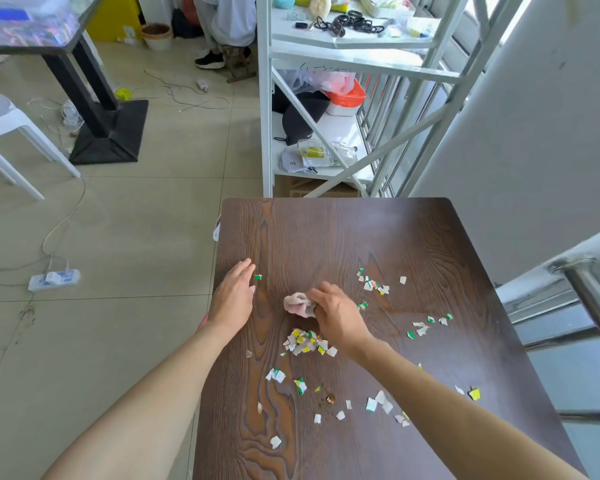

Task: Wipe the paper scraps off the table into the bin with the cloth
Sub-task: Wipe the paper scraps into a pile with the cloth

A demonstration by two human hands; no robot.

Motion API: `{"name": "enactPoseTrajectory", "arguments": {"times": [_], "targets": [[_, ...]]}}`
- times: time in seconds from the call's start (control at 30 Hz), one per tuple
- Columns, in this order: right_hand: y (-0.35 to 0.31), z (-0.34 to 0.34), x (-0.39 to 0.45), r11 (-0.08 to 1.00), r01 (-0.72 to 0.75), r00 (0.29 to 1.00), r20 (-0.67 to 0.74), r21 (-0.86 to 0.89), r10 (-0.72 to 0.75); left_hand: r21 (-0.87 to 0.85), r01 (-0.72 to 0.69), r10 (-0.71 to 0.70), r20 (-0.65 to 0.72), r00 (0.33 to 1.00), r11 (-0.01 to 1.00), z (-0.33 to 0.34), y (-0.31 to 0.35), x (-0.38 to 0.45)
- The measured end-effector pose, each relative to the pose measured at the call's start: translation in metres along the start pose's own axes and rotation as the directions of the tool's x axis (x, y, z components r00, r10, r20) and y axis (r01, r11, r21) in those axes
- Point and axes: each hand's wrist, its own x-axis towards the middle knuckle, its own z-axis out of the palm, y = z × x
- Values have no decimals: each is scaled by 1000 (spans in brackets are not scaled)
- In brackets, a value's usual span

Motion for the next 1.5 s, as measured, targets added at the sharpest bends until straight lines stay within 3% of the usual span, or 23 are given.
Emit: {"name": "enactPoseTrajectory", "arguments": {"times": [0.17, 0.27, 0.4, 0.57, 0.8, 0.93, 1.03, 1.13, 1.27, 1.4, 1.5], "targets": [[43, -38, 25, 979, -204, 961, -187, 12, 203, -15, 12, -12, -16, 1000, 1000, -1, 2, -4], [79, -61, 37, 926, -375, 883, -316, -33, 347, 2, 18, -18, -19, 1000, 1000, -1, 1, -2], [118, -68, 39, 848, -522, 835, -258, -91, 487, 21, 20, -20, -14, 1000, 1000, 3, 2, 1], [93, -41, 20, 883, -468, 866, -211, -26, 453, 49, 19, -18, -9, 1000, 999, 5, 5, 2], [34, -2, -28, 981, -185, 981, -67, -49, 182, 62, 35, -36, 22, 999, 997, 5, 8, 3], [34, -18, -33, 997, -78, 997, -5, 10, 78, 66, 36, -38, 34, 999, 997, 4, 9, 2], [64, -46, -33, 978, -210, 961, -182, 13, 208, 76, 34, -37, 35, 999, 997, 2, 11, 2], [110, -72, -40, 900, -436, 842, -359, -10, 403, 82, 33, -35, 28, 999, 996, 4, 11, 2], [152, -79, -58, 735, -678, 686, -376, -20, 622, 76, 34, -36, 20, 999, 997, 6, 10, 2], [132, -59, -62, 727, -687, 677, -360, 5, 642, 76, 32, -33, 14, 999, 997, 7, 10, 2], [100, -40, -68, 783, -621, 736, -344, -2, 583, 71, 38, -39, 19, 999, 997, 7, 10, 1]]}}
